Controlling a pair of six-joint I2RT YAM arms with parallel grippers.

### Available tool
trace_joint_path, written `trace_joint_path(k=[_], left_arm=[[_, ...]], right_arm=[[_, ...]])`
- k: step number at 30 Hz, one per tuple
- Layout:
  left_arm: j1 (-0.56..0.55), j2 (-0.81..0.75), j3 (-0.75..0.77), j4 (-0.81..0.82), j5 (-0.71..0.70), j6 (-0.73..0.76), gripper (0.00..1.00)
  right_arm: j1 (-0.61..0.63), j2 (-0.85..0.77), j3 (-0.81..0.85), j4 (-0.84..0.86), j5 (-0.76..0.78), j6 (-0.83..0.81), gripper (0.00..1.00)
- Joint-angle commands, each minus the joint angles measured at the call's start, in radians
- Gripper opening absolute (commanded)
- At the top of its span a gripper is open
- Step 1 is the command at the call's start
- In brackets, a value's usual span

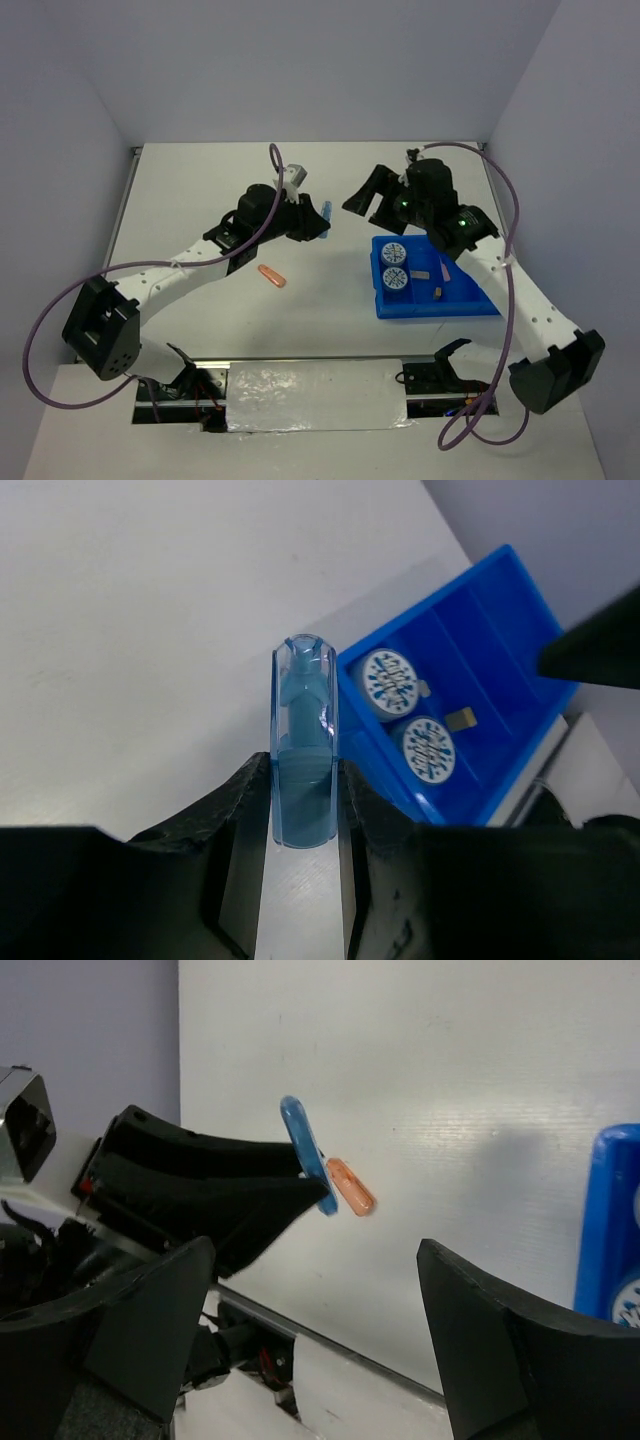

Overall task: Sort the stationery into containers
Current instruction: Pick up the stationery from the center of the board, then place the stationery in the storage box.

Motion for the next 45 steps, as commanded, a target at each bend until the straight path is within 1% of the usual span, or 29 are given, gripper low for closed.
trace_joint_path(k=[1, 5, 6, 11, 13, 14, 15, 16, 17, 18, 19, 20, 21, 22, 23, 24, 25, 26, 27, 28, 29, 30, 32, 34, 37, 39, 41, 44, 45], left_arm=[[0.001, 0.012, 0.007, 0.133, 0.213, 0.019, 0.00], [-0.002, 0.010, 0.022, 0.145, 0.256, 0.007, 0.00], [-0.002, 0.007, 0.027, 0.147, 0.271, 0.007, 0.00], [-0.004, 0.001, 0.054, 0.153, 0.314, -0.005, 0.00], [-0.004, 0.002, 0.059, 0.148, 0.313, -0.007, 0.00], [-0.002, 0.002, 0.067, 0.136, 0.308, -0.005, 0.00], [-0.002, 0.002, 0.070, 0.130, 0.301, -0.007, 0.04], [-0.002, 0.005, 0.076, 0.128, 0.297, -0.005, 0.07], [-0.002, 0.010, 0.079, 0.118, 0.290, -0.005, 0.19], [-0.002, 0.012, 0.085, 0.116, 0.287, -0.008, 0.28], [-0.002, 0.016, 0.099, 0.105, 0.268, -0.009, 0.38], [-0.002, 0.024, 0.108, 0.089, 0.253, -0.007, 0.54], [-0.002, 0.028, 0.122, 0.037, 0.227, -0.005, 0.91], [-0.002, 0.034, 0.169, -0.020, 0.187, -0.004, 0.99], [0.001, 0.053, 0.197, -0.156, 0.105, -0.004, 0.99], [0.004, 0.062, 0.226, -0.236, 0.062, -0.005, 0.99], [0.005, 0.064, 0.263, -0.297, 0.022, -0.005, 0.99], [0.007, 0.061, 0.274, -0.360, -0.077, -0.013, 0.99], [0.011, 0.055, 0.282, -0.481, -0.119, -0.027, 0.99], [0.014, 0.045, 0.292, -0.544, -0.147, -0.036, 0.99], [0.020, 0.041, 0.301, -0.616, -0.252, -0.057, 0.99], [0.024, 0.038, 0.318, -0.757, -0.296, -0.094, 0.99], [0.027, 0.050, 0.337, -0.897, -0.397, -0.157, 0.99], [0.027, 0.048, 0.331, -1.021, -0.430, -0.197, 0.99], [0.037, 0.010, 0.263, -1.065, -0.437, -0.284, 0.99], [0.042, -0.008, 0.210, -1.061, -0.427, -0.338, 0.99], [0.042, -0.016, 0.188, -1.050, -0.416, -0.364, 0.99], [0.044, -0.011, 0.174, -1.047, -0.399, -0.361, 0.99], [0.044, -0.013, 0.176, -1.050, -0.407, -0.357, 0.99]], right_arm=[[0.072, 0.088, 0.105, 0.045, 0.095, -0.005, 0.87], [0.118, 0.140, 0.118, 0.050, 0.121, -0.010, 0.79], [0.124, 0.151, 0.115, 0.056, 0.126, -0.010, 0.75], [0.149, 0.189, 0.086, 0.081, 0.149, -0.014, 0.69], [0.156, 0.198, 0.081, 0.090, 0.155, -0.021, 0.60], [0.156, 0.207, 0.075, 0.105, 0.137, -0.024, 0.48], [0.156, 0.212, 0.072, 0.113, 0.121, -0.028, 0.41], [0.156, 0.217, 0.066, 0.127, 0.106, -0.031, 0.31], [0.155, 0.223, 0.055, 0.154, 0.069, -0.036, 0.20], [0.156, 0.226, 0.046, 0.174, 0.051, -0.059, 0.17], [0.152, 0.223, 0.038, 0.196, 0.034, -0.088, 0.12], [0.150, 0.220, 0.040, 0.197, 0.047, -0.120, 0.04], [0.140, 0.215, 0.049, 0.170, 0.075, -0.198, 0.01], [0.101, 0.203, 0.059, 0.127, 0.109, -0.241, 0.00], [0.072, 0.197, 0.081, 0.028, 0.174, -0.323, 0.00], [0.032, 0.186, 0.089, -0.022, 0.211, -0.358, 0.00], [-0.071, 0.163, 0.093, -0.069, 0.215, -0.394, 0.00], [-0.127, 0.155, 0.102, -0.150, 0.201, -0.433, 0.00], [-0.172, 0.152, 0.115, -0.200, 0.200, -0.502, 0.00], [-0.237, 0.155, 0.140, -0.299, 0.215, -0.543, 0.02], [-0.256, 0.163, 0.150, -0.350, 0.253, -0.601, 0.02], [-0.270, 0.184, 0.151, -0.390, 0.367, -0.622, 0.04], [-0.324, 0.214, 0.122, -0.450, 0.451, -0.666, 0.04], [-0.350, 0.260, 0.096, -0.462, 0.485, -0.692, 0.03], [-0.364, 0.287, 0.063, -0.433, 0.517, -0.694, 0.04], [-0.365, 0.327, 0.053, -0.435, 0.532, -0.685, 0.05], [-0.365, 0.342, 0.032, -0.426, 0.557, -0.680, 0.06], [-0.368, 0.358, 0.004, -0.409, 0.572, -0.671, 0.15], [-0.367, 0.359, -0.003, -0.404, 0.580, -0.666, 0.22]])
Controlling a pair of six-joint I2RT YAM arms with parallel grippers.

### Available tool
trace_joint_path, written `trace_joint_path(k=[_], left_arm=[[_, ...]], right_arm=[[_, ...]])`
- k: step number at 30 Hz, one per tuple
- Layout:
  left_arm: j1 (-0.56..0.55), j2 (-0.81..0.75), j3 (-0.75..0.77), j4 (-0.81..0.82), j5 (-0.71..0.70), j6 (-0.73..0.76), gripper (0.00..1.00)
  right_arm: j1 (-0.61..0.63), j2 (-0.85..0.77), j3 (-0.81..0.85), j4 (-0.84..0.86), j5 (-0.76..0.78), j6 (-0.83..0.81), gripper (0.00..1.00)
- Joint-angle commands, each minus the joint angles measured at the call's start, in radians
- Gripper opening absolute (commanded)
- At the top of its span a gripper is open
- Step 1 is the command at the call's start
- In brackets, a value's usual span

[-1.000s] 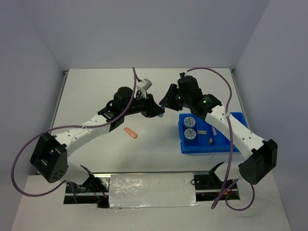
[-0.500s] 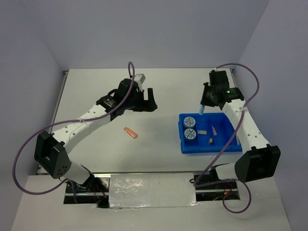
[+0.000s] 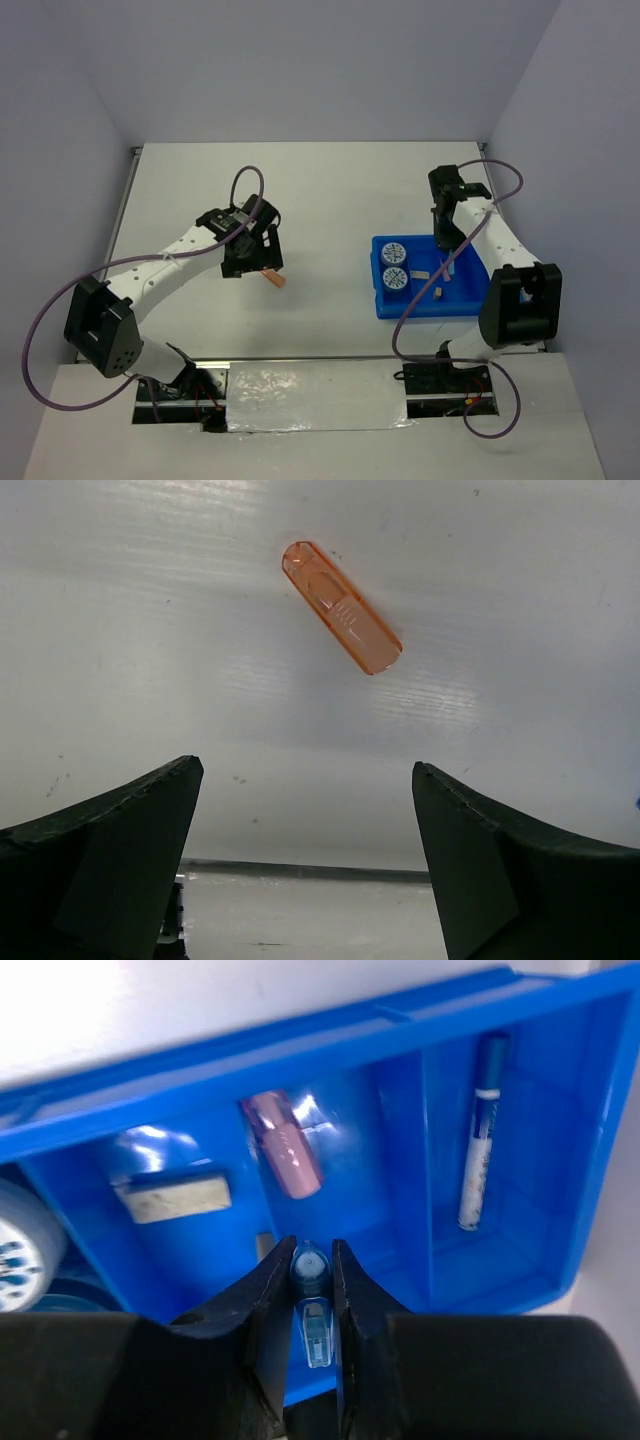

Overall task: Sort the stationery into containers
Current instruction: Place the stationery in the storage box, then pick up the stationery from the center of the board.

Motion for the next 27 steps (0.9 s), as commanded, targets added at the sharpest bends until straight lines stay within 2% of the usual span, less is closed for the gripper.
trace_joint_path(k=[1, 4, 6, 9, 12, 15, 16, 18, 19, 21, 22, 24, 27], left_arm=[[0.005, -0.031, 0.012, -0.025, -0.026, -0.037, 0.99], [0.020, -0.051, 0.019, -0.035, -0.046, -0.011, 0.99], [0.037, -0.065, 0.019, -0.042, -0.051, -0.001, 0.99], [0.106, -0.079, 0.006, -0.037, -0.043, 0.027, 0.99], [0.161, -0.088, 0.009, -0.051, -0.057, 0.061, 0.99], [0.289, -0.108, 0.020, -0.072, -0.100, 0.076, 0.99], [0.322, -0.114, 0.020, -0.075, -0.102, 0.081, 0.99], [0.395, -0.128, 0.028, -0.088, -0.094, 0.084, 0.99], [0.414, -0.134, 0.037, -0.094, -0.101, 0.084, 0.99], [0.448, -0.157, 0.045, -0.104, -0.111, 0.085, 0.99], [0.456, -0.169, 0.049, -0.106, -0.115, 0.085, 0.99], [0.480, -0.206, 0.054, -0.109, -0.126, 0.085, 0.99], [0.517, -0.255, 0.049, -0.115, -0.106, 0.093, 0.99]], right_arm=[[-0.005, -0.002, -0.011, 0.001, 0.087, -0.003, 0.25], [-0.006, 0.013, -0.002, -0.005, 0.100, 0.011, 0.39], [-0.005, 0.010, 0.012, -0.024, 0.095, 0.026, 0.59], [0.006, -0.020, 0.034, -0.035, 0.052, 0.022, 0.81], [0.059, -0.055, 0.118, -0.064, -0.030, 0.058, 0.82], [0.340, -0.072, 0.245, -0.010, -0.143, 0.139, 0.82], [0.497, -0.060, 0.279, 0.021, -0.185, 0.150, 0.82], [0.636, 0.016, 0.357, 0.136, -0.289, 0.143, 0.82], [0.741, 0.106, 0.391, 0.162, -0.311, 0.125, 0.82], [0.808, 0.225, 0.513, 0.166, -0.325, 0.066, 0.83], [0.843, 0.354, 0.616, 0.143, -0.304, 0.058, 0.82], [0.862, 0.520, 0.704, 0.081, -0.281, 0.038, 0.82], [0.886, 0.638, 0.801, 0.080, -0.258, 0.031, 0.82]])
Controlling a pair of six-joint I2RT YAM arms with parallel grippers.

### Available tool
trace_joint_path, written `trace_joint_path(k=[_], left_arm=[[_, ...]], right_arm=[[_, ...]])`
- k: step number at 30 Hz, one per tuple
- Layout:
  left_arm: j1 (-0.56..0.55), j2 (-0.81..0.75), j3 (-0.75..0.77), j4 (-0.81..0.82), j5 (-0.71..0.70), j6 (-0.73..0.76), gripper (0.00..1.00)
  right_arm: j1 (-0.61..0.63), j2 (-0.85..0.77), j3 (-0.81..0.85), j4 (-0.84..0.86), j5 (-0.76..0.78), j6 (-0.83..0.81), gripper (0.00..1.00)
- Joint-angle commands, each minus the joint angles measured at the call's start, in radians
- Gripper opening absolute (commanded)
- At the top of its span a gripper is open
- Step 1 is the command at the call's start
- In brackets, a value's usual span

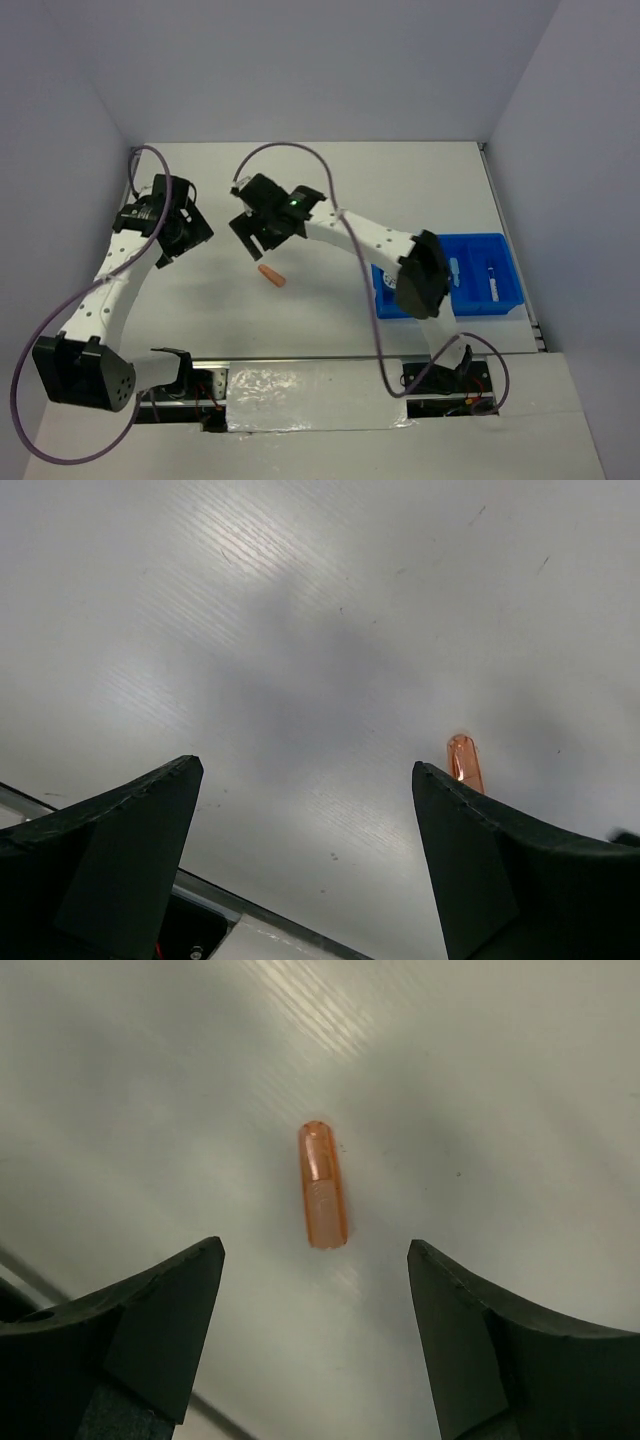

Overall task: Sort the stationery into containers
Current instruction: Pick up the stationery from the center of the board.

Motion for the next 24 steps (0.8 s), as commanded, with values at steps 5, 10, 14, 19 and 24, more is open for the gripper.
trace_joint_path(k=[5, 10, 14, 19, 24], left_arm=[[0.048, -0.099, 0.017, -0.015, 0.034, 0.064, 0.99], [0.067, -0.107, -0.006, -0.018, 0.033, 0.077, 0.99], [0.074, -0.108, -0.017, -0.006, 0.040, 0.088, 0.99], [0.082, -0.090, -0.021, -0.001, 0.048, 0.109, 0.99], [0.090, -0.087, -0.030, 0.028, 0.068, 0.130, 0.99]], right_arm=[[0.011, 0.204, 0.082, -0.046, 0.022, -0.014, 0.81], [0.026, 0.246, 0.027, -0.014, -0.016, -0.006, 0.78], [0.044, 0.257, -0.028, 0.020, -0.022, -0.002, 0.74], [0.058, 0.301, -0.059, 0.031, -0.003, 0.003, 0.57], [0.060, 0.252, -0.097, 0.031, 0.125, 0.047, 0.15]])
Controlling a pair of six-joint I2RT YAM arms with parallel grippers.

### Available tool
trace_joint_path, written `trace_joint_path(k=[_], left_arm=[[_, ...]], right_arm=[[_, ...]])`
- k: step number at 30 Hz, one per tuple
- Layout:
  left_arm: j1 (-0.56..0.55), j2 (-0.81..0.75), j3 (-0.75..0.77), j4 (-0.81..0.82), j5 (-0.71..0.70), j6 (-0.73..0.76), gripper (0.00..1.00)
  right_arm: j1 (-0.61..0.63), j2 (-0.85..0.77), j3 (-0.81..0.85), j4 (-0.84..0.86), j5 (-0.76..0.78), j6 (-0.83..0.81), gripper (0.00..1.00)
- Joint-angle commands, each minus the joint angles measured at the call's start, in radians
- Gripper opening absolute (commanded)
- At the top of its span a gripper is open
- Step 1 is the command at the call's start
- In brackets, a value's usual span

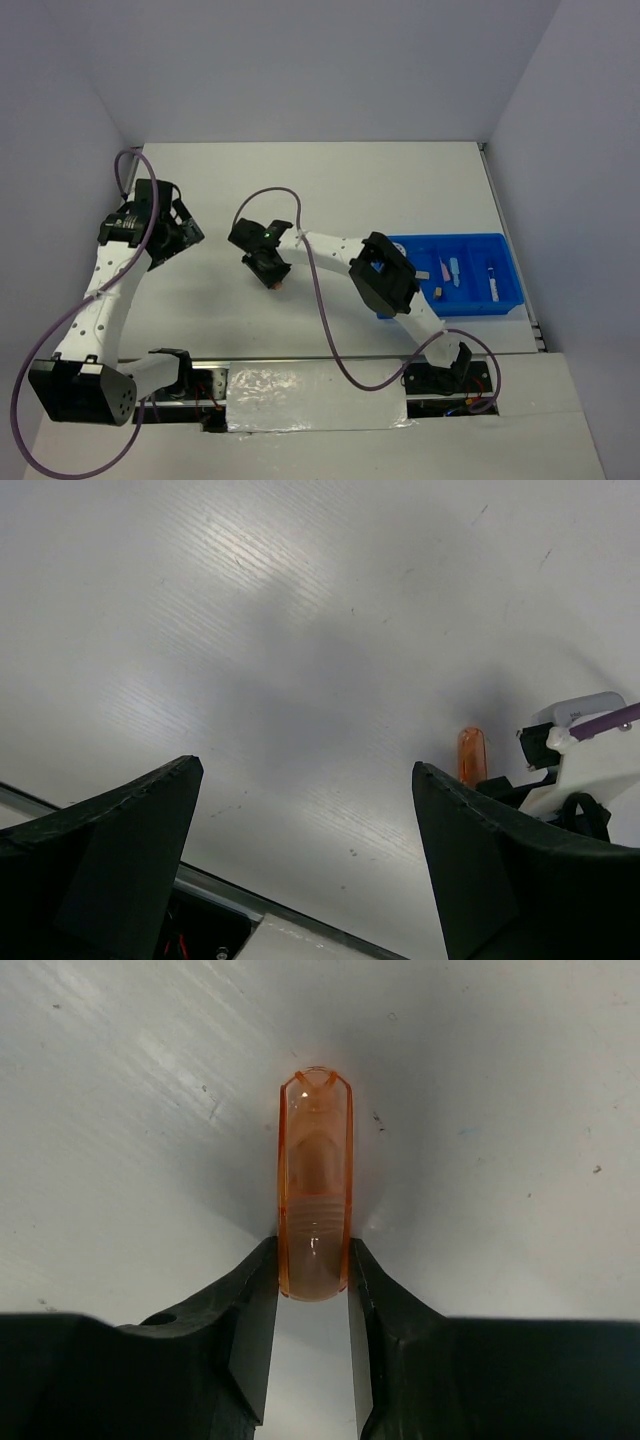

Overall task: Sort the stationery into containers
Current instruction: Pick up the stationery from the center of the board.

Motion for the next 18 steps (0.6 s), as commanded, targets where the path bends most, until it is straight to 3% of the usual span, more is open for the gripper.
trace_joint_path(k=[1, 4, 9, 13, 14, 18], left_arm=[[0.010, 0.005, -0.014, 0.036, 0.030, 0.045, 0.99], [0.010, 0.022, -0.028, 0.050, 0.045, 0.064, 0.99], [0.012, 0.037, -0.026, 0.064, 0.063, 0.090, 0.99], [0.012, 0.028, -0.028, 0.095, 0.108, 0.131, 0.99], [0.012, 0.022, -0.032, 0.099, 0.132, 0.142, 0.99], [0.010, 0.017, -0.083, 0.128, 0.146, 0.144, 0.99]], right_arm=[[-0.002, -0.062, -0.058, 0.056, 0.101, 0.039, 0.15], [-0.039, -0.248, -0.158, 0.155, 0.102, 0.053, 0.15], [-0.132, -0.395, -0.149, 0.059, 0.110, 0.061, 0.15], [-0.406, -0.644, -0.352, -0.050, 0.115, 0.061, 0.15], [-0.553, -0.682, -0.449, -0.096, 0.131, 0.024, 0.15], [-0.873, -0.869, -0.581, -0.169, 0.225, -0.050, 0.15]])
